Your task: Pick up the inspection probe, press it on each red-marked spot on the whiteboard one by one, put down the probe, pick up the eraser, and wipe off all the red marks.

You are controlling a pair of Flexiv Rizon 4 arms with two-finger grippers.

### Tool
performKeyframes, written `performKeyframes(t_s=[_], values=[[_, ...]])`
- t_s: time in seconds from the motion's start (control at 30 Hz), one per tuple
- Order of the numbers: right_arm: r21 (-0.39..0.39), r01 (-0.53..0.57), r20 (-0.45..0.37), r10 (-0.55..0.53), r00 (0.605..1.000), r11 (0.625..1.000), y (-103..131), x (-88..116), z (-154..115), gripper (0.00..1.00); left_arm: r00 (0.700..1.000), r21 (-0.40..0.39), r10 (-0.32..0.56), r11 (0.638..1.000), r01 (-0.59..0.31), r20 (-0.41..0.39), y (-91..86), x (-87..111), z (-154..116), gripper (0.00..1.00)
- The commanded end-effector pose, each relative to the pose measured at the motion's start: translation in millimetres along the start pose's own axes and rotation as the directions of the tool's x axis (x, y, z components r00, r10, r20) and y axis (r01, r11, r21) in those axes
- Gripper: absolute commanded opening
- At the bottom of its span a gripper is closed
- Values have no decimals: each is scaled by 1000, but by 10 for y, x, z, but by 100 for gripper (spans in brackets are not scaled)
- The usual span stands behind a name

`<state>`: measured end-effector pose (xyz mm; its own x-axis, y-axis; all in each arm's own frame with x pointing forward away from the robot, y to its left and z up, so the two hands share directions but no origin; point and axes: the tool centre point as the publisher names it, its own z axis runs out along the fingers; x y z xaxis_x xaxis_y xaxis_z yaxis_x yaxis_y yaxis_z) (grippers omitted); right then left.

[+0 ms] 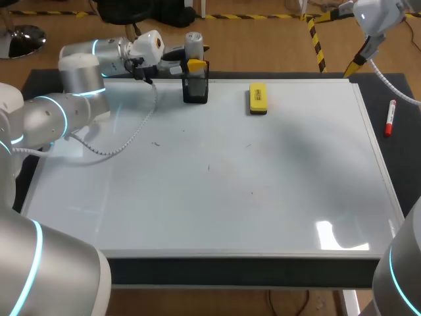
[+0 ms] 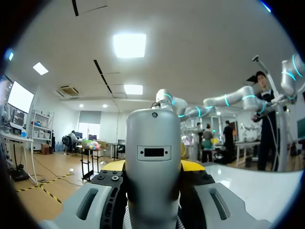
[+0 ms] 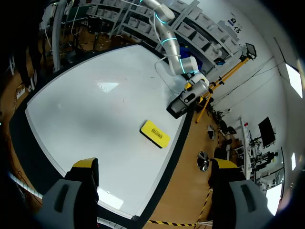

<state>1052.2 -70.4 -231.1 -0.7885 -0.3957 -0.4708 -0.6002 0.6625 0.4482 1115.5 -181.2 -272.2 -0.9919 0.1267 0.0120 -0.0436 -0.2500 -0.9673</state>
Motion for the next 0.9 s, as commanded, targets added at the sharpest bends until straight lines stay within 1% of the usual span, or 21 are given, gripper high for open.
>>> performKeyframes(t_s=[0.03, 0.13, 0.17, 0.2, 0.27, 0.33, 0.37, 0.4, 0.43, 0.47, 0.5, 0.53, 0.77, 0.9], values=[[2, 1, -5, -1, 1000, 1000, -3, -9, -4, 100, 986, 7, 1, 1000, 1, -169, 42, -73, -15, 0], [2, 1, -5, -1, 1000, 1000, -3, -9, -4, 100, 986, 5, 0, 1000, 1, -169, 45, -74, -15, 1], [2, 1, -5, -1, 1000, 1000, -3, -9, -4, 100, 986, 5, -1, 1000, 2, -168, 46, -74, -15, 4], [2, 1, -5, -1, 1000, 1000, -3, -9, -4, 100, 986, 5, -1, 1000, 2, -168, 47, -74, -15, 12], [2, 1, -5, -1, 1000, 1000, -3, -9, -4, 100, 986, 3, -3, 1000, 3, -168, 48, -74, -15, 15], [2, 1, -5, -1, 1000, 1000, -3, -9, -4, 100, 986, 2, -4, 1000, 4, -168, 50, -74, -15, 30], [2, 1, -5, -1, 1000, 1000, -3, -9, -4, 100, 986, 1, -4, 1000, 5, -167, 51, -74, -15, 42], [2, 1, -5, -1, 1000, 1000, -3, -9, -4, 100, 986, 1, -5, 1000, 5, -167, 51, -74, -15, 58], [2, 1, -5, -1, 1000, 1000, -3, -9, -4, 100, 986, -1, -6, 1000, 6, -167, 52, -73, -15, 70], [2, 1, -5, -1, 1000, 1000, -3, -9, -4, 100, 986, -4, -8, 1000, 7, -167, 53, -72, -13, 78], [2, 1, -5, -1, 1000, 1000, -3, -9, -4, 100, 986, -5, -8, 1000, 7, -167, 53, -71, -11, 96], [2, 1, -5, -1, 1000, 1000, -3, -9, -4, 100, 986, -6, -9, 1000, 8, -167, 53, -71, -11, 100], [2, 1, -5, -1, 1000, 1000, -3, -9, -4, 100, 986, -10, -10, 1000, 8, -166, 52, -71, -8, 100], [2, 1, -5, -1, 1000, 1000, -3, -9, -4, 100, 987, -13, -6, 1000, 4, -163, 13, -63, -1, 100]])
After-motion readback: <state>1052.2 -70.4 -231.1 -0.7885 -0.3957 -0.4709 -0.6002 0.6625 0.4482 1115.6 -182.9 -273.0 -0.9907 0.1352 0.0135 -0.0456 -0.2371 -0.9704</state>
